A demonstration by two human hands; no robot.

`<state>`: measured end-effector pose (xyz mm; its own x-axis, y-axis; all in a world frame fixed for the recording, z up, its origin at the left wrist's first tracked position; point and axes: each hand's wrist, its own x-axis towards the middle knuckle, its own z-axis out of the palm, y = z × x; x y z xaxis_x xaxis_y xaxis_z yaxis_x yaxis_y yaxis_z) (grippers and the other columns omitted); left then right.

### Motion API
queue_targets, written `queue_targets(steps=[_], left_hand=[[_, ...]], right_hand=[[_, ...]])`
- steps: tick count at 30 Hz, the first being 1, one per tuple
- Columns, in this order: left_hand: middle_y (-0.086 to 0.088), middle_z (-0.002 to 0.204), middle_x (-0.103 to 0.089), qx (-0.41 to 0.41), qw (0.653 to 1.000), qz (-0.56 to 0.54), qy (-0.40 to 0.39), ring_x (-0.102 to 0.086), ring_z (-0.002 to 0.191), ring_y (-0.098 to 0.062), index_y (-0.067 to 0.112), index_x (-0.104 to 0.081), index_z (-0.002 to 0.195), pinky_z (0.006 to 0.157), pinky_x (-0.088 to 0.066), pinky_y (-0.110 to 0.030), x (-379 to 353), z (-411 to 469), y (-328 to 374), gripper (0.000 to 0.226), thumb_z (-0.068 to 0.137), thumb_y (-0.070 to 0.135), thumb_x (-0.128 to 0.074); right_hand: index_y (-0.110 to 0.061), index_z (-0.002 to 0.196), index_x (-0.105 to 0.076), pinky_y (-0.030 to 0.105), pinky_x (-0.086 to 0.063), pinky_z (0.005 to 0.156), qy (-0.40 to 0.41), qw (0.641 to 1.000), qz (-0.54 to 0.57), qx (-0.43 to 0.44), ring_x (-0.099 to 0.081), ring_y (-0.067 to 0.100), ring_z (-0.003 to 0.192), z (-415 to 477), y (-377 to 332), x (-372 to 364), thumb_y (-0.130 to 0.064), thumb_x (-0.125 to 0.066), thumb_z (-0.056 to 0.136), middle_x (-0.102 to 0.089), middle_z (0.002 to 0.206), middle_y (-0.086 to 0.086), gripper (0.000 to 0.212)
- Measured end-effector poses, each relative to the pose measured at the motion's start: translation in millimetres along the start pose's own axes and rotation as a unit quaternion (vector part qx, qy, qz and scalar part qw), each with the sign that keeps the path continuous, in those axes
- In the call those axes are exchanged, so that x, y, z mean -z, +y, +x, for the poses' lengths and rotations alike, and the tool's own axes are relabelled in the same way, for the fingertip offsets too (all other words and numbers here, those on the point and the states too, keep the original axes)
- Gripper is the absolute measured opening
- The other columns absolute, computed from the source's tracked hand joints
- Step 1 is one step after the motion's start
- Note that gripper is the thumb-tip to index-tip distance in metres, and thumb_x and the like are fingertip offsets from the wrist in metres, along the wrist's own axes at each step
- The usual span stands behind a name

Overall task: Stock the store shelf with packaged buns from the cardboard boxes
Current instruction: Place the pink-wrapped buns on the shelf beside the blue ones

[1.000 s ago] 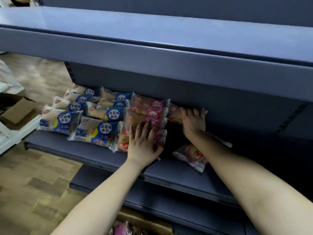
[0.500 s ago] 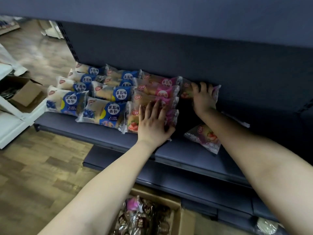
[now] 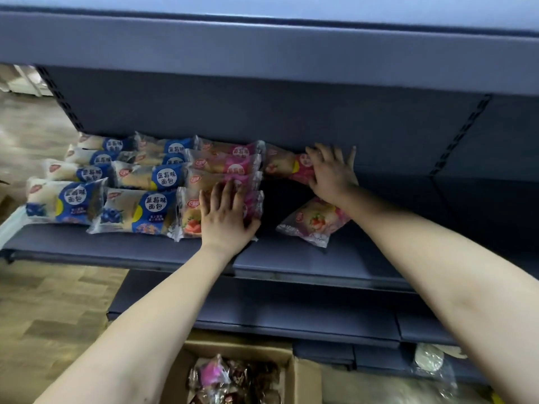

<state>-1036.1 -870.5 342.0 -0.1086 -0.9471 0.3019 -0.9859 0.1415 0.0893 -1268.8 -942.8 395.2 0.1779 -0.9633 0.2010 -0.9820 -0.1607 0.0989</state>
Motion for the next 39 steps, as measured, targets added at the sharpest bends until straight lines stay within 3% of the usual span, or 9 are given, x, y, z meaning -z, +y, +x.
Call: queue_targets(steps=[5, 8, 13, 16, 19, 23, 28, 34, 39], left_hand=[[-0.024, 0.13, -0.053, -0.078, 0.997, 0.009, 0.022, -0.05, 0.117, -0.048, 0.005, -0.052, 0.129, 0.107, -0.023, -0.063, 20, 6, 23, 0.072, 0.076, 0.052, -0.038], [-0.016, 0.131, -0.05, -0.14, 0.989, -0.03, 0.024, -0.048, 0.118, -0.041, 0.012, -0.046, 0.134, 0.103, -0.037, -0.051, 30, 15, 58, 0.066, 0.083, 0.053, -0.042], [-0.011, 0.148, -0.025, -0.067, 0.983, -0.09, -0.142, -0.028, 0.132, -0.037, 0.019, -0.018, 0.147, 0.106, -0.029, -0.048, 25, 21, 120, 0.087, 0.081, 0.065, -0.051], [-0.012, 0.149, -0.025, -0.015, 0.961, -0.093, -0.262, -0.026, 0.135, -0.04, 0.021, -0.014, 0.148, 0.106, -0.029, -0.049, 15, 18, 137, 0.098, 0.075, 0.071, -0.053], [-0.014, 0.147, -0.029, -0.026, 0.963, -0.061, -0.261, -0.028, 0.134, -0.038, 0.018, -0.012, 0.149, 0.106, -0.03, -0.046, 11, 11, 141, 0.101, 0.073, 0.067, -0.059], [-0.014, 0.145, -0.031, -0.046, 0.965, -0.056, -0.254, -0.03, 0.132, -0.037, 0.018, -0.014, 0.148, 0.105, -0.03, -0.045, 11, 8, 140, 0.099, 0.073, 0.064, -0.06], [-0.007, 0.146, -0.035, -0.165, 0.945, -0.05, -0.279, -0.032, 0.133, -0.035, 0.027, -0.016, 0.147, 0.105, -0.029, -0.046, 25, 17, 132, 0.101, 0.065, 0.052, -0.069], [-0.002, 0.144, -0.038, -0.213, 0.929, -0.029, -0.3, -0.035, 0.13, -0.028, 0.026, -0.012, 0.15, 0.106, -0.033, -0.04, 38, 17, 112, 0.104, 0.066, 0.044, -0.071], [-0.003, 0.144, -0.034, -0.204, 0.937, -0.037, -0.281, -0.033, 0.131, -0.029, 0.027, -0.012, 0.148, 0.107, -0.034, -0.04, 43, 18, 93, 0.105, 0.064, 0.043, -0.072]], right_hand=[[-0.017, 0.147, -0.023, 0.068, -0.004, 0.11, -0.021, 0.998, -0.041, -0.045, -0.009, 0.036, 0.141, -34, 45, 21, -0.031, -0.052, 0.092, -0.014, 0.154, 0.009, 0.064], [-0.017, 0.145, -0.027, 0.069, -0.004, 0.109, -0.04, 0.994, -0.036, -0.098, -0.009, 0.037, 0.141, -56, 65, 24, -0.03, -0.052, 0.091, -0.013, 0.153, 0.01, 0.061], [-0.018, 0.146, -0.025, 0.069, -0.002, 0.109, -0.053, 0.994, -0.044, -0.083, -0.005, 0.037, 0.142, -88, 77, 25, -0.03, -0.05, 0.093, -0.008, 0.155, 0.01, 0.06], [-0.021, 0.148, -0.024, 0.067, 0.001, 0.109, -0.06, 0.995, -0.029, -0.075, -0.004, 0.035, 0.143, -102, 85, 26, -0.029, -0.047, 0.093, -0.007, 0.156, 0.008, 0.06], [-0.023, 0.148, -0.022, 0.065, -0.001, 0.111, -0.08, 0.993, 0.001, -0.089, -0.005, 0.034, 0.143, -112, 91, 22, -0.034, -0.048, 0.093, -0.007, 0.156, 0.005, 0.061], [-0.026, 0.151, -0.007, 0.057, 0.0, 0.115, -0.127, 0.988, 0.082, -0.018, -0.006, 0.027, 0.144, -124, 87, 17, -0.059, -0.053, 0.085, -0.003, 0.159, -0.003, 0.087], [-0.024, 0.152, 0.006, 0.045, 0.002, 0.117, -0.167, 0.977, 0.067, 0.11, 0.003, 0.021, 0.146, -121, 57, 16, -0.059, -0.067, 0.074, 0.002, 0.16, -0.002, 0.112], [-0.029, 0.15, 0.011, 0.035, -0.036, 0.107, -0.222, 0.963, 0.129, 0.088, -0.036, 0.025, 0.134, -114, 35, 11, -0.056, -0.068, 0.074, -0.029, 0.153, 0.004, 0.113], [-0.02, 0.153, -0.005, 0.035, -0.028, 0.106, -0.131, 0.976, 0.038, 0.169, -0.038, 0.024, 0.13, -100, 34, 19, -0.057, -0.063, 0.077, -0.035, 0.147, 0.005, 0.102]])
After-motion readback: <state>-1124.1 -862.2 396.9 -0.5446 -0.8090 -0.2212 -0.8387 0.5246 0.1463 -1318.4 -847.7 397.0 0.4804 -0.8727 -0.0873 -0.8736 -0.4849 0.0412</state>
